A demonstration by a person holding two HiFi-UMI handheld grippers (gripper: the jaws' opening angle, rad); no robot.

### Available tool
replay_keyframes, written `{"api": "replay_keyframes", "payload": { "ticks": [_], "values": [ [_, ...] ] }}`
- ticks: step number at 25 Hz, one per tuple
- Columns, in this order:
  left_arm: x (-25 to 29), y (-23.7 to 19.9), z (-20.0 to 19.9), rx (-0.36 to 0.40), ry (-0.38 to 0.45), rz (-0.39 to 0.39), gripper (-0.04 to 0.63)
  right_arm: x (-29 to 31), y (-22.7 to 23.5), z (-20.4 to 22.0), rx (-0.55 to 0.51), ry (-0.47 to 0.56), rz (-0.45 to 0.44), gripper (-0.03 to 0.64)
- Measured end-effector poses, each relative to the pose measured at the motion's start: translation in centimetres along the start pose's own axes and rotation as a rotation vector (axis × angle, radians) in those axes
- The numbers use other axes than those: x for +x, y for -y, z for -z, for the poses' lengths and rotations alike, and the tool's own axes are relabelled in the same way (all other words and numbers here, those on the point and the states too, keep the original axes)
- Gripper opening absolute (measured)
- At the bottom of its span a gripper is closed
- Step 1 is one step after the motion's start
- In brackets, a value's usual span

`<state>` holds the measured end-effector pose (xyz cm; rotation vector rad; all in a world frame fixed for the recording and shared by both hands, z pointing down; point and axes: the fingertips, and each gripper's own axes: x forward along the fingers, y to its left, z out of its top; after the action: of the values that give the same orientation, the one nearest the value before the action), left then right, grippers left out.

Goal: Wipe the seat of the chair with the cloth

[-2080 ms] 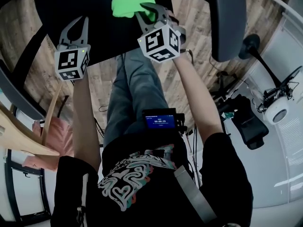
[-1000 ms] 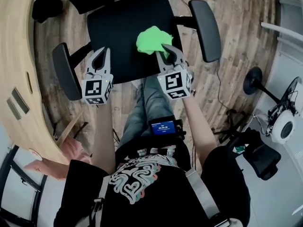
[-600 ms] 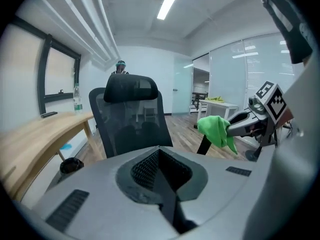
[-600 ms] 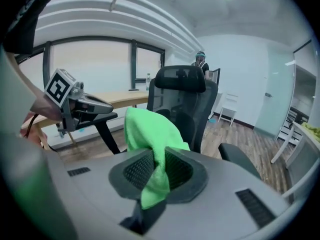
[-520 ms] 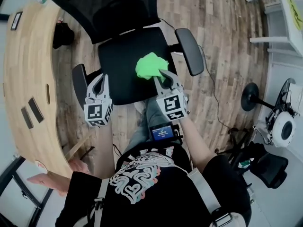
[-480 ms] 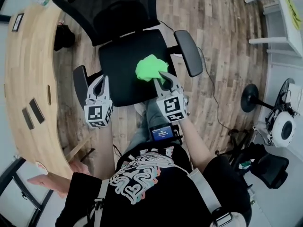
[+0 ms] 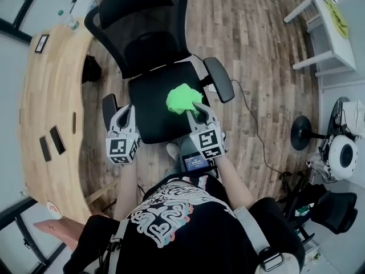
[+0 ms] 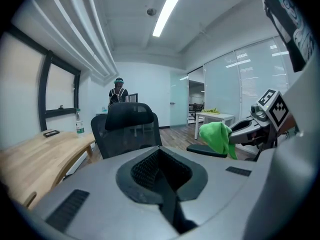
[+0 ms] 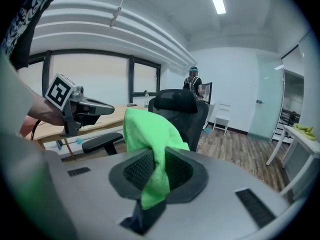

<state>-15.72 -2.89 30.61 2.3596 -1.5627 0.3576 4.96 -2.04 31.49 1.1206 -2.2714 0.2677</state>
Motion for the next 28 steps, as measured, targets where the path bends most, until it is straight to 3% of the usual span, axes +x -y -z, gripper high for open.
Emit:
{"api": "replay_keyframes", "payload": {
  "ticks": [4, 8, 14, 28],
  "values": [
    [-2.2, -0.2, -1.6, 0.005, 0.024, -0.013, 0.0, -2.2, -0.6, -1.4, 0.03, 0.035, 0.016, 0.057],
    [-3.4, 0.1, -3.6, -0.044, 0.058, -0.02, 0.0, -4.1, -0.6, -2.5, 0.034, 0.064, 0.03, 0.057],
    [-4.7, 1.0, -6.4, -0.019, 0.102, 0.0, 0.0, -5.5, -1.4, -5.2, 0.039, 0.125, 0.034, 0.057],
    [-7.4, 1.5, -7.2, -0.004, 0.132, -0.032, 0.0, -7.3, -2.5, -6.5, 0.075, 0.184, 0.031, 0.057]
  ]
}}
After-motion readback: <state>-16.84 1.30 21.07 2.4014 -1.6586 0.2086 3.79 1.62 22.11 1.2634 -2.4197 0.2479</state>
